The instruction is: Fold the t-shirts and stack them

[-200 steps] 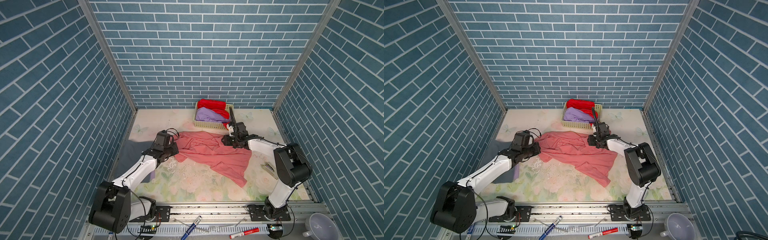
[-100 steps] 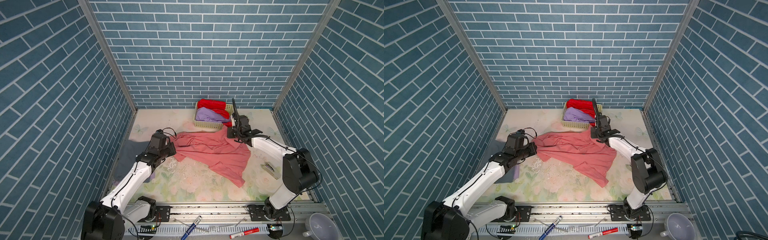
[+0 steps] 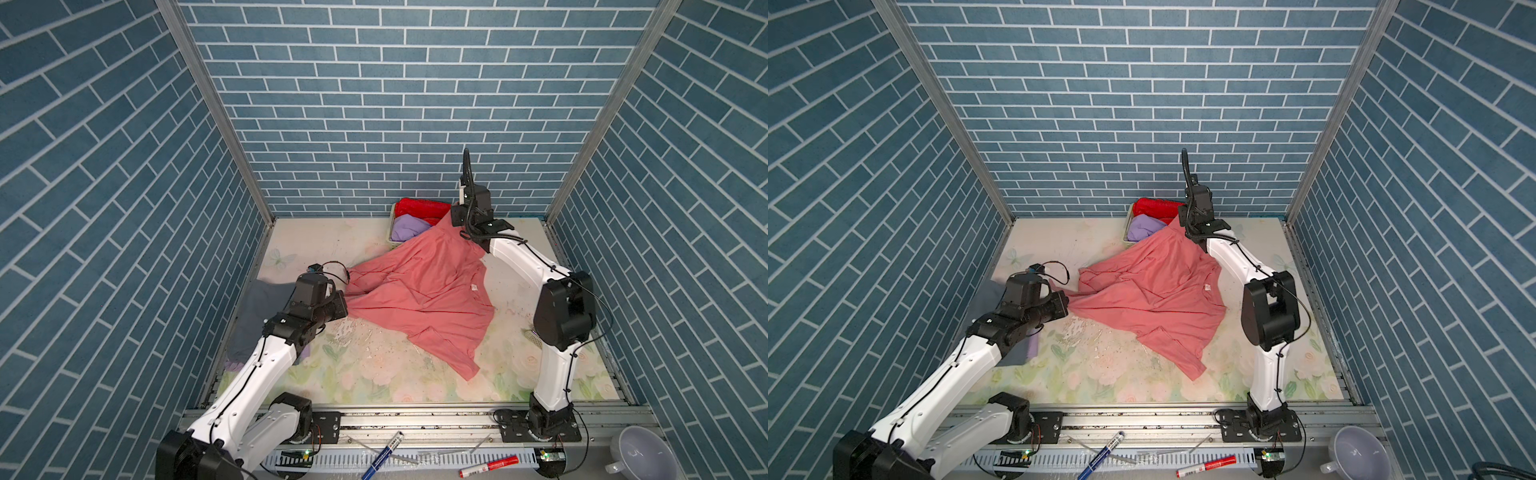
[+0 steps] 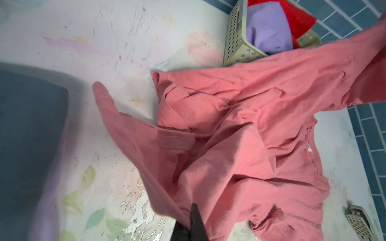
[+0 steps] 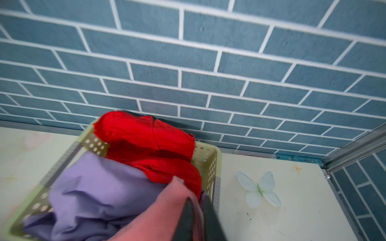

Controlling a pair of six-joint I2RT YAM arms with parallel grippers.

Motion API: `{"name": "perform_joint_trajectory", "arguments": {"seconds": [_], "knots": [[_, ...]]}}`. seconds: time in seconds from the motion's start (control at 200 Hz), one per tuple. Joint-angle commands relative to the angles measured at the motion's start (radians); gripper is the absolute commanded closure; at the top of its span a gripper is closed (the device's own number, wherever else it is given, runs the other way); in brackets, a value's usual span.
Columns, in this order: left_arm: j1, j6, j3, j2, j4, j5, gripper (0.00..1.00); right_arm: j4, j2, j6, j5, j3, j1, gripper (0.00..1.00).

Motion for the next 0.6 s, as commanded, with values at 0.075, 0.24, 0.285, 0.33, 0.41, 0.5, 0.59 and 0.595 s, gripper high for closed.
{"name": "perform_joint_trajectory", "arguments": {"seconds": [0.075, 0.24, 0.285, 0.33, 0.41, 0.5, 0.59, 0.595], "knots": [[-0.004, -0.023, -0.007, 0.050, 0.030, -0.008, 1.00, -0.218, -0.102, 0.047, 0.034, -0.001, -0.006, 0.12], [-0.003, -0.018, 0.010, 0.103, 0.049, -0.012, 1.00, -0.381, -0.362, 0.290, -0.170, -0.281, -0.003, 0.13], [-0.004, -0.018, 0.010, 0.117, 0.057, -0.012, 1.00, -0.400, -0.439, 0.357, -0.245, -0.385, 0.002, 0.14], [-0.004, -0.015, 0.010, 0.133, 0.060, -0.009, 1.00, -0.427, -0.507, 0.433, -0.281, -0.487, 0.009, 0.15], [-0.004, -0.013, 0.039, 0.154, 0.066, -0.002, 1.00, -0.472, -0.622, 0.568, -0.308, -0.668, 0.033, 0.19], [-0.004, -0.012, 0.042, 0.171, 0.074, 0.008, 1.00, -0.487, -0.743, 0.715, -0.304, -0.854, 0.073, 0.20], [-0.004, -0.006, 0.046, 0.185, 0.081, 0.023, 1.00, -0.428, -0.830, 0.817, -0.312, -1.009, 0.112, 0.22], [-0.004, -0.006, 0.046, 0.186, 0.081, 0.025, 1.00, -0.426, -0.832, 0.820, -0.314, -1.016, 0.113, 0.22]]}}
